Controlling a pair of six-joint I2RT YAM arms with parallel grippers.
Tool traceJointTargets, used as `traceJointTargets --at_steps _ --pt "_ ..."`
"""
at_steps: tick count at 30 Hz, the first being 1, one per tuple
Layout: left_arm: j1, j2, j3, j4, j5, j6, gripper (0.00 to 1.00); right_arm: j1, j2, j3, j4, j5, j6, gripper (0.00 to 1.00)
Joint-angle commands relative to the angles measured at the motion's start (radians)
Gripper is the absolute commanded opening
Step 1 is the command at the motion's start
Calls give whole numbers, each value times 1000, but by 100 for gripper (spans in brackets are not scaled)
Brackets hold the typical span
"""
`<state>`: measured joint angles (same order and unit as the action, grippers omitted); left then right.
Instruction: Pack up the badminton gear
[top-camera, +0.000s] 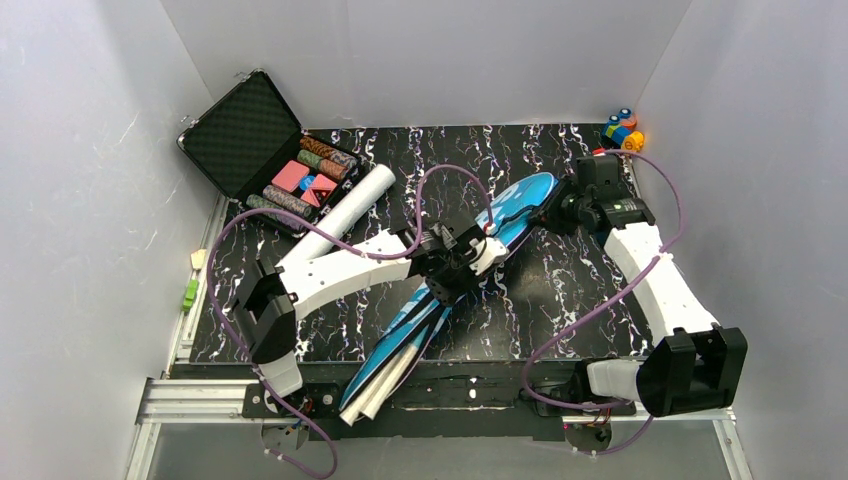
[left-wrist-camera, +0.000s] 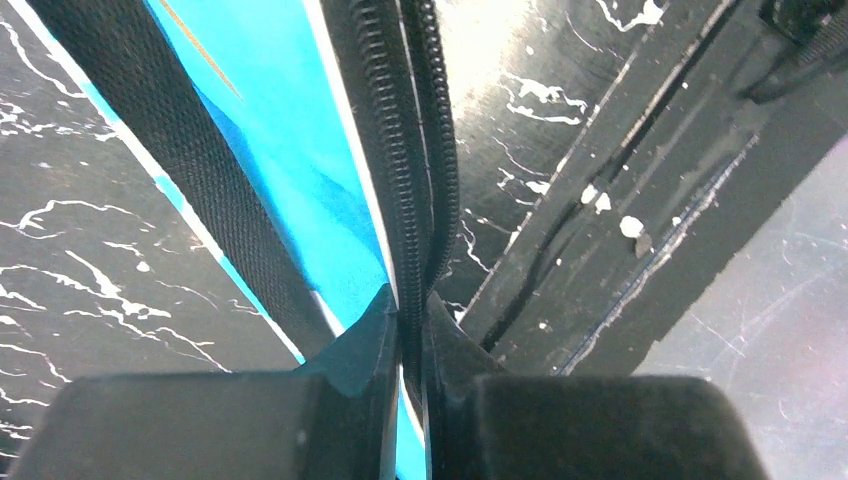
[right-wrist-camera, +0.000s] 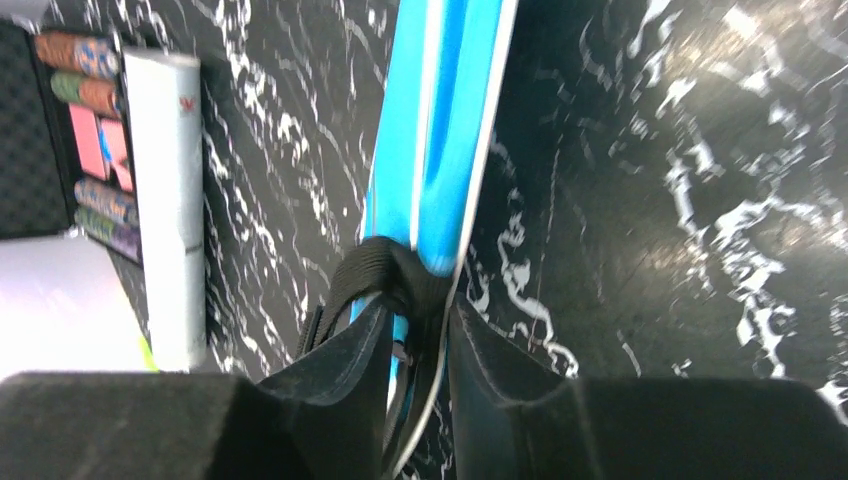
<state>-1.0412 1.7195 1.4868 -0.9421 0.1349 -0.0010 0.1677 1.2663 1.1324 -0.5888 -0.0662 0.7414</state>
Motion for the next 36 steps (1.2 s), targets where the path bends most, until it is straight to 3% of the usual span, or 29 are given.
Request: traceJointTargets --at_steps 1,9,16,25,29,33,36 --pt "3 -10 68 118 -58 9 0 64 -14 -44 -48 -131 37 39" --pt "3 -22 46 123 -73 9 0 79 28 -27 -58 -90 27 44" --pt "3 -28 44 125 -68 9 0 57 71 123 -154 38 -60 44" --pt "3 -47 24 133 -72 9 0 0 41 133 -176 25 -81 43" --pt "3 -42 31 132 -69 9 0 -14 26 113 -160 7 -73 36" --pt "3 -42 31 131 -69 9 0 -14 31 116 -154 -11 -67 22" --pt "3 -42 32 131 -69 9 0 -14 33 119 -156 -23 -66 20"
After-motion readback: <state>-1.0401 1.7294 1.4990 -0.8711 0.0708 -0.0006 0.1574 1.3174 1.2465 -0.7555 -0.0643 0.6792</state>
